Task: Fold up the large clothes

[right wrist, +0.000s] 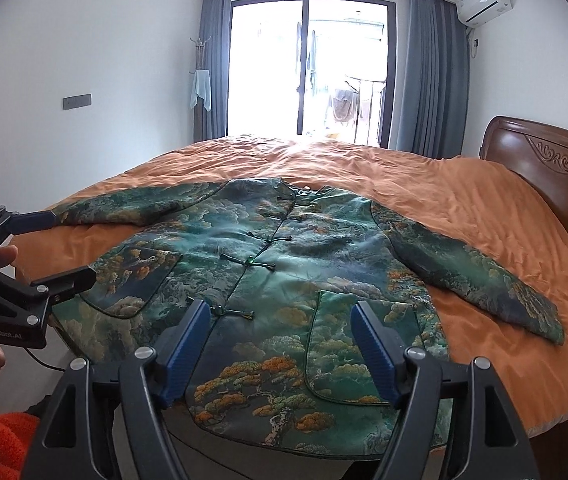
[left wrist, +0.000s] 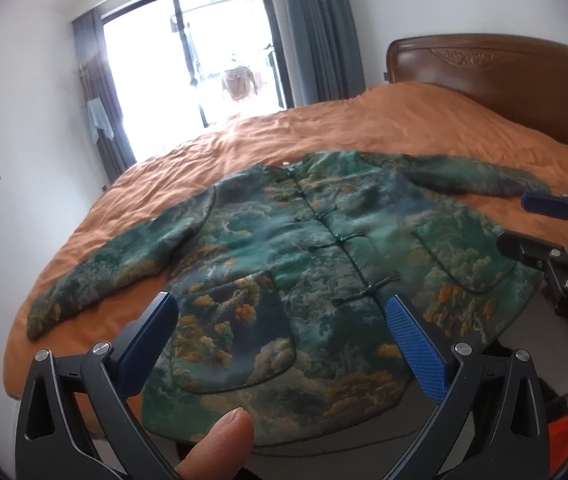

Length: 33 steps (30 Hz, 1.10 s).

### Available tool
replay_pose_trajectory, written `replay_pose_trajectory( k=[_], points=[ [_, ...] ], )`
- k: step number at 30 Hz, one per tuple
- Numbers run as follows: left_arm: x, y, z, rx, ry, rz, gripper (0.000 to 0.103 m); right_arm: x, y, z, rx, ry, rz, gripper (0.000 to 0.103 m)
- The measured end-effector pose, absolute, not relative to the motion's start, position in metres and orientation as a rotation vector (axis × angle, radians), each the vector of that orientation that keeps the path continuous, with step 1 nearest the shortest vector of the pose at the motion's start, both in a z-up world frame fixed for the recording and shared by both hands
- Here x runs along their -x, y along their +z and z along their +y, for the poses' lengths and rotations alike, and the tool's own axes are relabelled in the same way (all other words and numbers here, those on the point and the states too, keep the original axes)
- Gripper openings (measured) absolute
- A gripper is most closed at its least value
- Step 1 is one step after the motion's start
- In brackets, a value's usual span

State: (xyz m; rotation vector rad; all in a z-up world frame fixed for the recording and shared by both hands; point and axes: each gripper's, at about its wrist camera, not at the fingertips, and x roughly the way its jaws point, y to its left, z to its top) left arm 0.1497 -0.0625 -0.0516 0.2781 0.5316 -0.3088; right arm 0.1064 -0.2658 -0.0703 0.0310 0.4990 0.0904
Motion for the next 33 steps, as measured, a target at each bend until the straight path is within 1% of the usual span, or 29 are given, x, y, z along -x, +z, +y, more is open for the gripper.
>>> replay_pose_trajectory(
  k=[8,17,28,33],
  points=[
    [-0.144,-0.043,-0.046,-0.266,-0.256,0.546,0.103,-0.109,-0.065,-0.255,-0.02,0.132,0.48,0.074],
    [-0.137,-0.033,-0.023,-0.235,-0.185,0.518,0.103,-0.106,-0.063,-0.235,-0.013,0.198,0.472,0.074],
    [-0.145,-0.026,-0.033,-0.204,-0.238,0.501,0.103,-0.095,-0.061,-0.243,-0.002,0.143,0.491,0.074],
    [-0.147,-0.022,-0.033,-0.194,-0.251,0.497,0.103,-0.092,-0.061,-0.247,-0.001,0.111,0.511,0.076]
  ],
)
